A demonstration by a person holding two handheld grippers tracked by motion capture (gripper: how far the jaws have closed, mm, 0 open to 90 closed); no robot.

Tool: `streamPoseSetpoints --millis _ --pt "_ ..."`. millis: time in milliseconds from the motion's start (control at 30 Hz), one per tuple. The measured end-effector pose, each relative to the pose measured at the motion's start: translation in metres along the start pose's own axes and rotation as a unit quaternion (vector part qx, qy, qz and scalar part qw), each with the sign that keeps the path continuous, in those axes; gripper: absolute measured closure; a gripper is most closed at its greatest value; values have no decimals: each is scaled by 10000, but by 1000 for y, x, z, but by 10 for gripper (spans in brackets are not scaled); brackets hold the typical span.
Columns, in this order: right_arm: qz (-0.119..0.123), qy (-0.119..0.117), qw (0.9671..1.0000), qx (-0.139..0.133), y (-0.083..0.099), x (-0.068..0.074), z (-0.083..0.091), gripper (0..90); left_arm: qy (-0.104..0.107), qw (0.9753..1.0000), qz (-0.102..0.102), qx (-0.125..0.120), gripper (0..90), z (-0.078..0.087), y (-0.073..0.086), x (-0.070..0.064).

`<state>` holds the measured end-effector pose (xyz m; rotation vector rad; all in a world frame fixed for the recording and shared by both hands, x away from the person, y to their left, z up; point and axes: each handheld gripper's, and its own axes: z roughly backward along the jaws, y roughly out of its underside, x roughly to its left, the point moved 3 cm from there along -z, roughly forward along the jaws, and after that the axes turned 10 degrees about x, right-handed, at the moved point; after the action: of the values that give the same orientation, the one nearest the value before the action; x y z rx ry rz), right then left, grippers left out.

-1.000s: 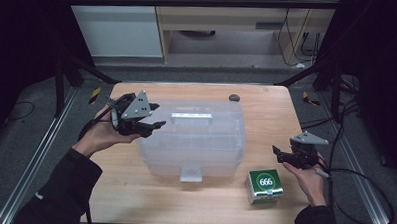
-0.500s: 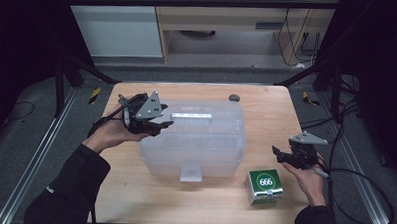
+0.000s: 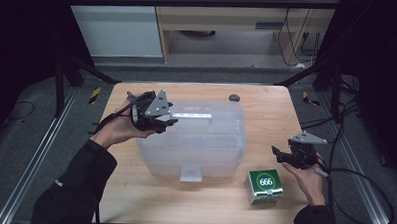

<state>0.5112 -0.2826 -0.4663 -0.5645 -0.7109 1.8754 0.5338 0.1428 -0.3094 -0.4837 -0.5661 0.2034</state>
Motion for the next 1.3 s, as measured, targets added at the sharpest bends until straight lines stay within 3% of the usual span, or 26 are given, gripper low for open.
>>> streamPoseSetpoints --millis 467,1033,1300 --pt "54 -40 10000 49 1 1 -2 335 -6 9996 -205 193 490 -21 -8 -2" --pt "97 -124 9998 139 0 5 -4 394 49 9979 -440 475 706 -32 -12 -5" --pt "136 -199 9996 163 0 8 -3 429 -49 9963 -593 618 719 -30 -14 -5"
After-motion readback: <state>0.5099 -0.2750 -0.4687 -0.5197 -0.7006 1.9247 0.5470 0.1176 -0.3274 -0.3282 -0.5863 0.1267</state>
